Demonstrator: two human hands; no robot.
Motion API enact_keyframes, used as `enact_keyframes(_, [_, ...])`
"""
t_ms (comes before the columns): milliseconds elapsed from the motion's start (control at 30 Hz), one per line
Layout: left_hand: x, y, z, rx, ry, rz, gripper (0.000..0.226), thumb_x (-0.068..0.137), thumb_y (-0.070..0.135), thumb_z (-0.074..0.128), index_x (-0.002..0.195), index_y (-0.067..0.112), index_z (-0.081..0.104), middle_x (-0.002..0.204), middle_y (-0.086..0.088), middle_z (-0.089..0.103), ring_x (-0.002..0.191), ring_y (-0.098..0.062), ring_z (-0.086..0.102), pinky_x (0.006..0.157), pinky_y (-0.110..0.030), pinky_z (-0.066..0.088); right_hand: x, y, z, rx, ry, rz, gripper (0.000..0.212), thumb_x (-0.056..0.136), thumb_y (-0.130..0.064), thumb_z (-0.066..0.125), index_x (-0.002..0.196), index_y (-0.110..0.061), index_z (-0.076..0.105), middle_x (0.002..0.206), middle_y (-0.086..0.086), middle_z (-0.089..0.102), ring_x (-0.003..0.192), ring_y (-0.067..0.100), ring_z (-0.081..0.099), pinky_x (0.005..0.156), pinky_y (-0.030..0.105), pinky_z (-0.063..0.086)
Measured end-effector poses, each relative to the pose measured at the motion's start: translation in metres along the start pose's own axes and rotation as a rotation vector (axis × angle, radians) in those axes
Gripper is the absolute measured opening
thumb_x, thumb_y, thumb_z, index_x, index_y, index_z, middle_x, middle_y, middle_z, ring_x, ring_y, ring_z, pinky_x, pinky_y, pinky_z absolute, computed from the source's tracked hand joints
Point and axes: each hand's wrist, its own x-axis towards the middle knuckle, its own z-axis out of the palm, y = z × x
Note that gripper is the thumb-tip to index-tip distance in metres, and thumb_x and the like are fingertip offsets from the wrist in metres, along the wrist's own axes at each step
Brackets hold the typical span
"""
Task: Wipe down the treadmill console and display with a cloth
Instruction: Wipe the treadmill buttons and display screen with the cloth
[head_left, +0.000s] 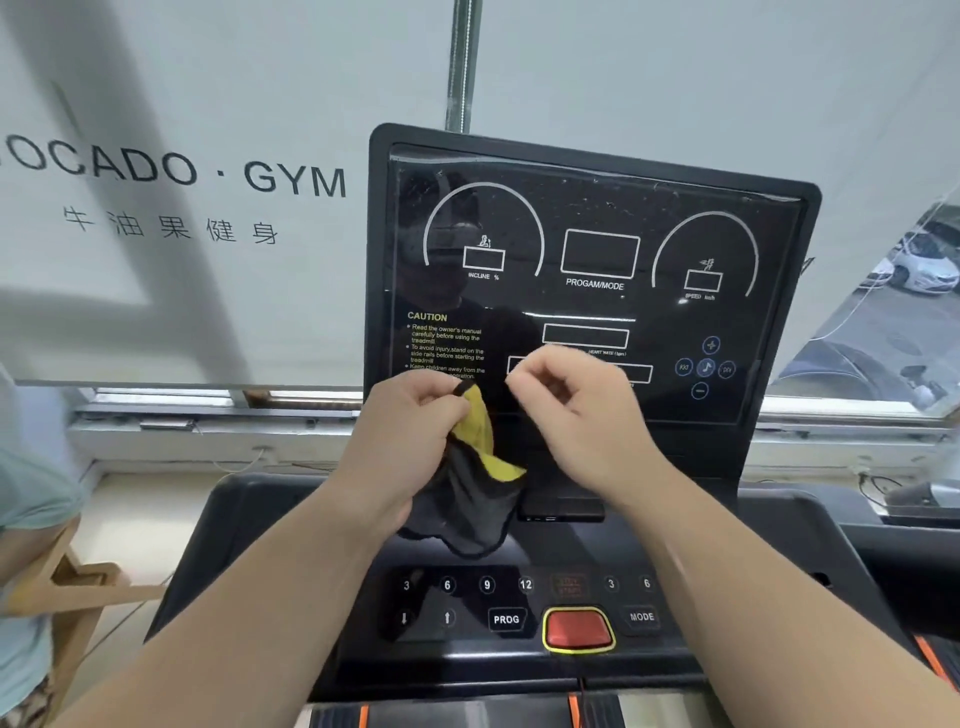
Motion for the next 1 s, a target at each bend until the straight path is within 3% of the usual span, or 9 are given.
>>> enact_keyframes(100, [-0.002, 0.015, -0.009, 0.225, -0.179, 0.115, 0.024, 0.088, -0.002, 0.061, 0.078, 0.016, 0.074, 0.067, -0.001, 0.07, 0.066, -0.01, 0.064, 0.067, -0.024, 0.051, 0.013, 0.001, -0.012, -0.032, -0.291, -0.072, 0.049, 0.091, 0.0, 0.061, 0.134, -0.024, 0.065, 0.13, -0.016, 0.058, 0.118, -0.013, 0.047, 0.098, 0.012, 0.037])
enact_keyframes(200, [0.001, 0.029, -0.019, 0.327, -0.298, 0.2, 0.021, 0.091, 0.0, 0.064, 0.082, 0.017, 0.073, 0.07, -0.002, 0.068, 0.068, -0.009, 0.06, 0.067, -0.019, 0.047, 0.022, -0.005, -0.013, 0.008, -0.5, -0.131, 0.047, 0.091, 0.002, 0.064, 0.131, -0.023, 0.067, 0.147, -0.006, 0.054, 0.129, -0.019, 0.038, 0.106, 0.007, 0.029])
enact_keyframes(367, [0.011, 0.037, -0.029, 0.315, -0.24, 0.24, 0.028, 0.092, 0.001, 0.063, 0.081, 0.023, 0.075, 0.074, 0.002, 0.072, 0.071, -0.007, 0.065, 0.066, -0.019, 0.05, 0.03, 0.01, -0.012, 0.164, -0.541, -0.013, 0.007, 0.092, -0.013, 0.073, 0.094, -0.019, 0.07, 0.096, 0.003, 0.07, 0.093, 0.014, 0.066, 0.088, 0.051, 0.054])
enact_keyframes(467, [0.017, 0.037, -0.03, 0.271, -0.209, 0.272, 0.027, 0.091, -0.004, 0.064, 0.084, 0.019, 0.076, 0.072, 0.004, 0.072, 0.069, -0.005, 0.065, 0.065, -0.017, 0.049, 0.032, 0.014, -0.019, 0.184, -0.52, 0.002, 0.012, 0.091, -0.014, 0.077, 0.084, -0.019, 0.069, 0.076, 0.006, 0.06, 0.074, 0.009, 0.055, 0.073, 0.034, 0.05])
enact_keyframes(633, [0.037, 0.037, -0.024, 0.318, -0.086, 0.291, 0.019, 0.087, 0.003, 0.072, 0.082, 0.02, 0.076, 0.068, 0.007, 0.071, 0.065, -0.008, 0.065, 0.063, -0.022, 0.05, 0.049, 0.02, -0.045, 0.044, -0.19, 0.044, 0.013, 0.088, -0.019, 0.079, 0.09, -0.032, 0.079, 0.088, -0.01, 0.066, 0.086, 0.006, 0.062, 0.08, 0.027, 0.045])
enact_keyframes(733, [0.051, 0.039, -0.006, 0.497, -0.052, 0.3, 0.013, 0.086, 0.011, 0.072, 0.08, 0.021, 0.074, 0.071, 0.001, 0.072, 0.065, -0.023, 0.07, 0.06, -0.037, 0.062, 0.063, 0.019, -0.05, -0.386, 0.196, -0.01, 0.013, 0.089, -0.026, 0.077, 0.098, -0.034, 0.081, 0.086, -0.008, 0.05, 0.09, 0.02, 0.055, 0.075, 0.034, 0.043])
enact_keyframes(833, [0.061, 0.044, 0.018, 0.599, -0.041, 0.381, 0.012, 0.084, 0.013, 0.067, 0.079, 0.024, 0.069, 0.07, 0.006, 0.069, 0.062, -0.01, 0.066, 0.063, -0.029, 0.059, 0.074, 0.019, -0.044, -0.621, 0.443, -0.106, 0.013, 0.089, -0.022, 0.073, 0.098, -0.026, 0.082, 0.084, -0.001, 0.047, 0.08, 0.026, 0.048, 0.064, 0.037, 0.038])
enact_keyframes(900, [0.066, 0.049, 0.029, 0.605, -0.025, 0.414, 0.012, 0.082, 0.014, 0.065, 0.08, 0.025, 0.067, 0.071, 0.007, 0.067, 0.062, -0.003, 0.059, 0.062, -0.017, 0.048, 0.082, 0.021, -0.042, -0.605, 0.525, -0.027, 0.017, 0.092, -0.024, 0.068, 0.102, -0.026, 0.081, 0.087, 0.003, 0.052, 0.08, 0.027, 0.049, 0.063, 0.036, 0.037])
enact_keyframes(1000, [0.076, 0.052, 0.035, 0.63, -0.009, 0.42, 0.013, 0.075, 0.009, 0.066, 0.079, 0.021, 0.066, 0.072, 0.004, 0.065, 0.063, -0.005, 0.055, 0.06, -0.021, 0.047, 0.093, 0.022, -0.031, -0.502, 0.501, 0.159, 0.024, 0.097, -0.026, 0.058, 0.111, -0.029, 0.078, 0.097, -0.002, 0.07, 0.089, 0.026, 0.063, 0.068, 0.033, 0.041])
